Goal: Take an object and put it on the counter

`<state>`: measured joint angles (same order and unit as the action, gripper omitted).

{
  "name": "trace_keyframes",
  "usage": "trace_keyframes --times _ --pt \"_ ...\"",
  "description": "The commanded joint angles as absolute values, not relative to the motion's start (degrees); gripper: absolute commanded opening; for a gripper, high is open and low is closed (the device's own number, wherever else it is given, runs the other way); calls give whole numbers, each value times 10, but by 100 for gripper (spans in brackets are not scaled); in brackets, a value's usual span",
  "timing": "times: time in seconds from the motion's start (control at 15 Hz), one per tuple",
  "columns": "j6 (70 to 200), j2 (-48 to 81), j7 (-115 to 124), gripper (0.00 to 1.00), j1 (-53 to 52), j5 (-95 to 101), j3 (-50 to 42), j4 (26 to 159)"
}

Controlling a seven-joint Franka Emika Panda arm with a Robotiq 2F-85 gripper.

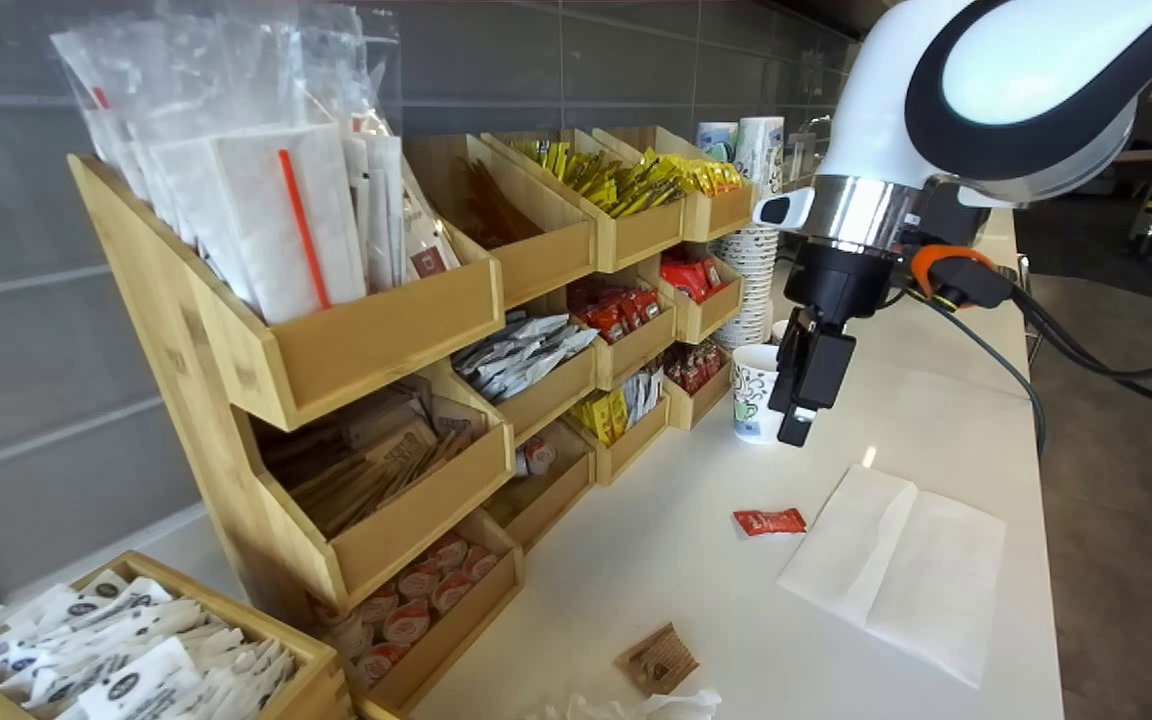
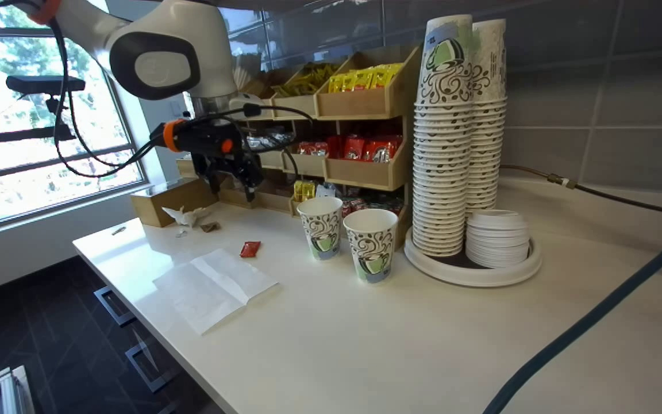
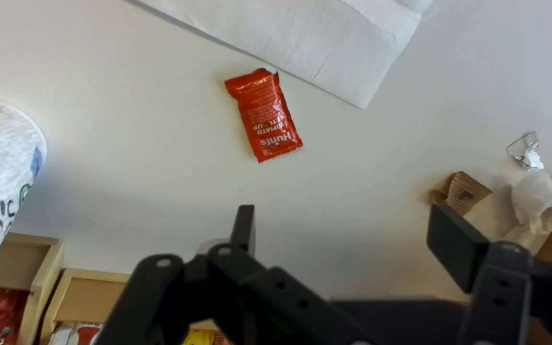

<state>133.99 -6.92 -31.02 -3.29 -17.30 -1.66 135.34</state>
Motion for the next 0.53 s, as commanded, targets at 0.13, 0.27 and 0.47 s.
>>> trace_keyframes --times 0.13,0.27,0.47 --pt "1321 -92 -295 100 -35 -137 -16 1350" --pt "1319 -98 -293 100 -36 -135 -17 1350" --pt "1319 -92 -294 100 -35 -135 -17 1350"
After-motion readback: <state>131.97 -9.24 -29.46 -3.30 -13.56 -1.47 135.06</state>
